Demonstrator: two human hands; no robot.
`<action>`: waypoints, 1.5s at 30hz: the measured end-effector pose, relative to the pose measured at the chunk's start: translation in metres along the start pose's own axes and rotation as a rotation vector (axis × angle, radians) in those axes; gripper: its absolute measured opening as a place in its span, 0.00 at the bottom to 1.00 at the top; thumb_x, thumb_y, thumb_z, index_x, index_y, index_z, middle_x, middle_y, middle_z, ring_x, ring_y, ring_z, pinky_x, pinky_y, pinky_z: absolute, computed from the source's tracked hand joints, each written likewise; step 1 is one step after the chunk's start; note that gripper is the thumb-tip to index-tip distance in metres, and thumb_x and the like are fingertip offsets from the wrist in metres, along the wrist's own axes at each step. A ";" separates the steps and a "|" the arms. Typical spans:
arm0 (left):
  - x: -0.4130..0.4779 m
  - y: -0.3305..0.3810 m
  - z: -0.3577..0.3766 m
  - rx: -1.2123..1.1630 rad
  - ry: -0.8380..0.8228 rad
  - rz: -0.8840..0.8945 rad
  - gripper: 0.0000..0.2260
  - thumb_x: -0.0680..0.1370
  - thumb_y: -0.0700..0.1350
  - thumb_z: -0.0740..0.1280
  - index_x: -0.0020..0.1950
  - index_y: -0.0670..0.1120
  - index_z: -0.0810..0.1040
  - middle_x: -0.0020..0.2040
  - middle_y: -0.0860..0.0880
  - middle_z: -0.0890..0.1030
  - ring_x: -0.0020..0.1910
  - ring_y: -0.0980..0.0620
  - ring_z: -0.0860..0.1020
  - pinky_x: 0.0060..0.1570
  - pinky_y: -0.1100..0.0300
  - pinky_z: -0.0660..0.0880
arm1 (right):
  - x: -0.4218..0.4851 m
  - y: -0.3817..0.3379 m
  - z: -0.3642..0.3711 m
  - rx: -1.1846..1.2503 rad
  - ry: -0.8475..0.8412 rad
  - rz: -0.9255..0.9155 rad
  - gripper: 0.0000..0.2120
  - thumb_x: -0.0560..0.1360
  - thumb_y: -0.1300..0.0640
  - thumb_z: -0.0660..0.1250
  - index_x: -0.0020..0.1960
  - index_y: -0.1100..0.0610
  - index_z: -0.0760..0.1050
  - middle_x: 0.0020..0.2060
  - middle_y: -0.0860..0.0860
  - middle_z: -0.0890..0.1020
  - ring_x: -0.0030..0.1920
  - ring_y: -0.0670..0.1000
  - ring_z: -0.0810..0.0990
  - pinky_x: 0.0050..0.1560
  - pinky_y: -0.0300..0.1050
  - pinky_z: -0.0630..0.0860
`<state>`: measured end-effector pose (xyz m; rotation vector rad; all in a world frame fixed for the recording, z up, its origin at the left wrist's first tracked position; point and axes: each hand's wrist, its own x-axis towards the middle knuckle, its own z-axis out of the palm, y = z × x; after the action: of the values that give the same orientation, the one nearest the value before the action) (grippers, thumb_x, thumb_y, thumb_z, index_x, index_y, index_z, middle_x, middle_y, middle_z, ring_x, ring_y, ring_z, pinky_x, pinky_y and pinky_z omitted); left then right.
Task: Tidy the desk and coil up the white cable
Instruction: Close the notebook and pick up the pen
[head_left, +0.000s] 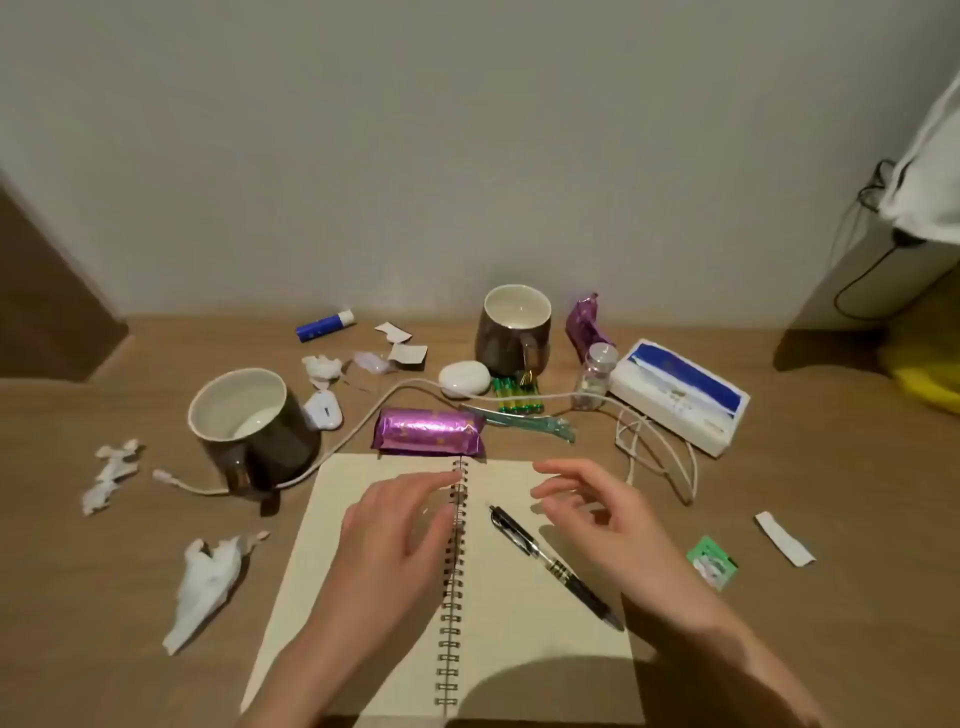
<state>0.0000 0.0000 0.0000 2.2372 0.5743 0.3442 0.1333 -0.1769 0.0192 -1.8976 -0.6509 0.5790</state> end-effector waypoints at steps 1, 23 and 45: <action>-0.001 -0.006 0.006 0.076 -0.013 0.061 0.14 0.77 0.58 0.57 0.62 0.63 0.71 0.59 0.68 0.73 0.64 0.64 0.67 0.65 0.57 0.63 | 0.001 0.009 0.004 0.001 -0.028 -0.018 0.13 0.76 0.55 0.67 0.57 0.42 0.75 0.47 0.40 0.82 0.48 0.41 0.79 0.49 0.40 0.77; -0.031 -0.016 0.028 0.521 -0.064 0.209 0.20 0.81 0.56 0.51 0.73 0.57 0.61 0.70 0.56 0.69 0.69 0.53 0.65 0.68 0.51 0.61 | -0.026 0.041 0.018 -0.657 0.146 -0.188 0.10 0.80 0.55 0.59 0.60 0.54 0.73 0.50 0.50 0.75 0.44 0.47 0.75 0.47 0.45 0.74; 0.090 -0.048 0.017 0.560 0.148 0.287 0.23 0.79 0.53 0.61 0.73 0.58 0.61 0.71 0.49 0.68 0.70 0.45 0.63 0.65 0.46 0.67 | -0.027 0.081 -0.034 -0.801 0.340 -0.162 0.19 0.78 0.47 0.62 0.66 0.50 0.64 0.60 0.52 0.66 0.49 0.47 0.76 0.50 0.43 0.78</action>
<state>0.0701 0.0631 -0.0422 2.8641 0.4633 0.5501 0.1500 -0.2455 -0.0397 -2.5624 -0.8753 -0.1565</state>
